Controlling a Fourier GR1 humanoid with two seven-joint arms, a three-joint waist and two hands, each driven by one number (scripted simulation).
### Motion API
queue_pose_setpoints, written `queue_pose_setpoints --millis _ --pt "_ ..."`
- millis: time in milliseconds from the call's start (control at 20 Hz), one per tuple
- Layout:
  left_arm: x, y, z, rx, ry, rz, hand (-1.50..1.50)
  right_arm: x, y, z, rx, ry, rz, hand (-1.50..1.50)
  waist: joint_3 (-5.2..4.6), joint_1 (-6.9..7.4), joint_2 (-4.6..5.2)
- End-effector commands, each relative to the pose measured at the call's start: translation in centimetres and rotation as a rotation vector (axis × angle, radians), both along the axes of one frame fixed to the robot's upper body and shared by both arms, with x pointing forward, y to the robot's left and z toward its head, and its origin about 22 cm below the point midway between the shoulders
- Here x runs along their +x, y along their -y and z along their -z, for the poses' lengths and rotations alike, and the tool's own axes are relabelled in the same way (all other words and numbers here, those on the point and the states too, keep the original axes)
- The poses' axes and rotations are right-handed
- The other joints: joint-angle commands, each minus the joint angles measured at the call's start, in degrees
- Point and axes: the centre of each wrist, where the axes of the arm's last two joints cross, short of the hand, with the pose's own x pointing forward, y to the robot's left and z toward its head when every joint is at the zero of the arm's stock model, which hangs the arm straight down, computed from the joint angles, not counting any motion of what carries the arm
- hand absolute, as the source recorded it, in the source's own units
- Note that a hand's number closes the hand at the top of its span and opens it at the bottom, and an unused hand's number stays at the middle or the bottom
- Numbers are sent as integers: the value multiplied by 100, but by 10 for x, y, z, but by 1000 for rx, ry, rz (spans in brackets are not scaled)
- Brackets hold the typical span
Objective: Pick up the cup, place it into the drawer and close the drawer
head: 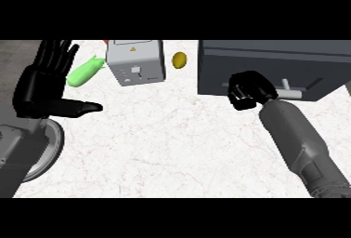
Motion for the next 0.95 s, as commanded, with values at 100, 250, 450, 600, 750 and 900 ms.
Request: queue_pose_setpoints --millis 100,250,450,600,750,900 --pt "0 -7 -5 -3 -9 44 -150 20 22 -27 6 -26 105 150 17 159 129" --pt "2 3 2 -16 3 54 -150 21 41 -35 31 -21 103 150 20 134 171" --pt "-1 5 7 -33 -3 91 -150 29 39 -51 88 -11 117 150 18 257 201" --pt "-4 4 12 -18 -17 92 -150 27 52 -52 108 7 129 150 20 263 190" --pt "-5 10 17 -37 -19 86 -150 21 68 -47 136 18 122 150 24 234 214" --pt "-6 10 21 -33 -16 103 -150 22 51 -40 153 28 133 150 21 300 224"
